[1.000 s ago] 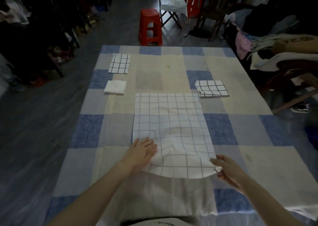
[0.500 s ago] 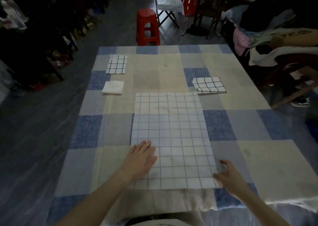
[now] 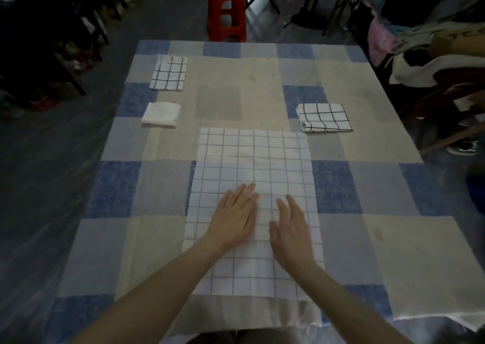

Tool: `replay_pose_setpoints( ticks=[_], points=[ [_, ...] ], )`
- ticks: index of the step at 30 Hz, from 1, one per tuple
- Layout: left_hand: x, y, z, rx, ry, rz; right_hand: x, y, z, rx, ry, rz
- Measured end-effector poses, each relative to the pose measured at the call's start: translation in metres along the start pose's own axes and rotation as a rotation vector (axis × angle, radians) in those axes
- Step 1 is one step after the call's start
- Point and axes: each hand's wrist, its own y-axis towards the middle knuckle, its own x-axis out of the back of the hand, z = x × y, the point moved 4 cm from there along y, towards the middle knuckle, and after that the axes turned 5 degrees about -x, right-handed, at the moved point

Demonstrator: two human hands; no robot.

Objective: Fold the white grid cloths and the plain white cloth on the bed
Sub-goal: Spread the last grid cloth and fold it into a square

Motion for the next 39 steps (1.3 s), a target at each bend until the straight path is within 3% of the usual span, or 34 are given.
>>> replay_pose_setpoints(
  ticks=[3,8,13,20,25,29,32,35,39],
  points=[
    [-0.015,0.014,0.022,0.043,0.039,0.127,-0.032,0.026,0.030,0.115,-0.048,0.097],
    [-0.018,-0.003,0.076,0.059,0.125,0.127,-0.047,0.052,0.002,0.257,-0.230,0.183],
    [0.005,0.009,0.120,0.385,0.075,0.020,-0.018,0.070,-0.061,0.007,-0.229,0.116],
    [-0.003,0.108,0.053,0.100,-0.098,0.018,-0.026,0.157,0.016,0.174,-0.038,0.086],
    [-0.009,0.123,0.087,0.067,0.121,0.117,-0.046,0.189,0.005,0.246,-0.170,0.168],
    [0.010,0.110,0.140,0.263,0.127,0.080,-0.020,0.215,-0.054,0.046,-0.216,0.127],
    [0.018,0.107,0.157,0.342,0.124,0.113,-0.012,0.222,-0.071,0.012,-0.245,0.129],
    [0.024,0.106,0.132,0.348,0.070,0.025,-0.008,0.214,-0.056,-0.027,-0.203,0.054],
    [0.013,0.072,0.047,0.143,-0.043,-0.054,-0.006,0.150,-0.011,0.091,-0.046,-0.002]
  ],
)
